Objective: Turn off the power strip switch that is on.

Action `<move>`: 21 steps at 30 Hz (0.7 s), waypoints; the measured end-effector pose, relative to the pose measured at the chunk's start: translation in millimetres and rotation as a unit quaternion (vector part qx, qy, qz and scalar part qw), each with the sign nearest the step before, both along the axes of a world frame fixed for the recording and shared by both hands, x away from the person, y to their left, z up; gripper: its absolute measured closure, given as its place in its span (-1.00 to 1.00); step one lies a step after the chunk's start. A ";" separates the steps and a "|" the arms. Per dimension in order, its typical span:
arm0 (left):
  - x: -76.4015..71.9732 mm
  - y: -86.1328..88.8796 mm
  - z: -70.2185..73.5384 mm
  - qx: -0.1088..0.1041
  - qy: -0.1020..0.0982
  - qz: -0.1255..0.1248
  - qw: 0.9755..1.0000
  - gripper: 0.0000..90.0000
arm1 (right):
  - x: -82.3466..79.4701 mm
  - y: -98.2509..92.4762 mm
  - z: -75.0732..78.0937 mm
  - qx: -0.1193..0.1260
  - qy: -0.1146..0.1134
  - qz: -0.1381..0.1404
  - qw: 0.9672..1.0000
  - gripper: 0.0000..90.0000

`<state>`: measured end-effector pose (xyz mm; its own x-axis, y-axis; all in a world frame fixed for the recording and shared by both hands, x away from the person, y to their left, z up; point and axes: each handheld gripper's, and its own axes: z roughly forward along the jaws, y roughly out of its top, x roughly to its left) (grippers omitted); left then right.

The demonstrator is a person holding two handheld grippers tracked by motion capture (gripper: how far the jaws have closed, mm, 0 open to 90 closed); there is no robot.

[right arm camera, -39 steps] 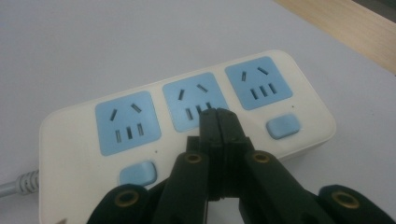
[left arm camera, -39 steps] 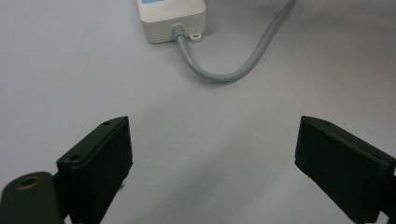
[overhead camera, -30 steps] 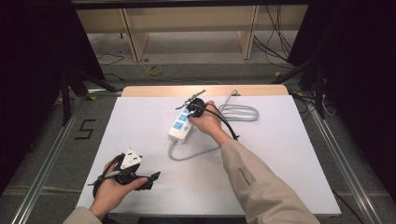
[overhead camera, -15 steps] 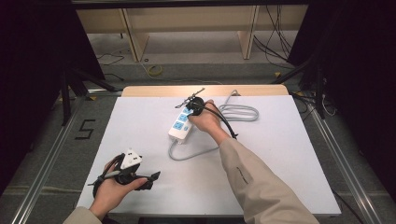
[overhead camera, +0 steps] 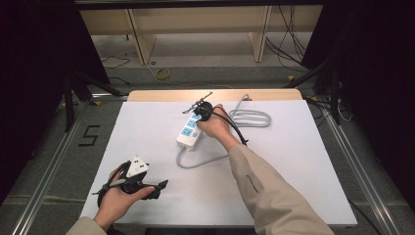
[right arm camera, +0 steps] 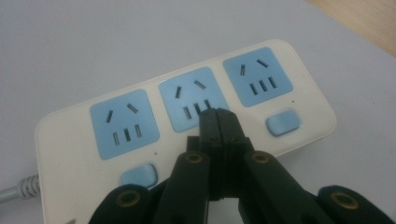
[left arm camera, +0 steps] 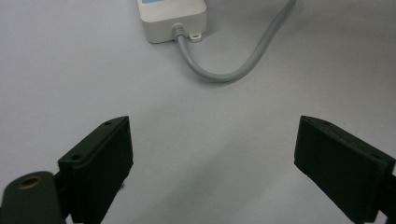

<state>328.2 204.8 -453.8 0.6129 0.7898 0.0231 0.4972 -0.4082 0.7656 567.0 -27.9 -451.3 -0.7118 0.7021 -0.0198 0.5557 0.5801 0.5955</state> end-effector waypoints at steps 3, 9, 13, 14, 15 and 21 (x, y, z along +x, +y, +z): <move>0.0 -0.1 -0.1 0.000 0.000 0.000 1.000 -0.75 | 0.1 0.2 0.2 -0.002 0.001 0.000 1.000 1.00; -0.1 -0.3 -0.2 -0.001 0.000 0.001 1.000 -0.75 | 0.0 1.5 0.5 -0.006 0.000 -0.001 1.000 1.00; 0.0 -0.5 -0.4 -0.002 0.000 0.001 1.000 -0.75 | -0.2 2.4 0.5 -0.007 0.002 -0.004 1.000 1.00; -0.1 -0.6 -0.4 -0.002 0.000 0.001 1.000 -0.75 | -0.1 2.2 0.3 -0.008 0.003 -0.004 1.000 1.00; -0.1 -0.6 -0.4 -0.002 0.000 0.000 1.000 -0.75 | 0.0 1.9 0.4 -0.006 0.005 -0.004 1.000 1.00; 0.1 -1.2 -0.7 -0.003 0.000 0.001 1.000 -0.75 | 0.4 1.8 0.4 -0.006 0.005 -0.004 1.000 1.00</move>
<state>328.3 203.6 -454.5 0.6109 0.7915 0.0190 0.4976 -0.4025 0.7684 567.5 -26.1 -450.9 -0.7060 0.7079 -0.0201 0.5671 0.5821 0.5827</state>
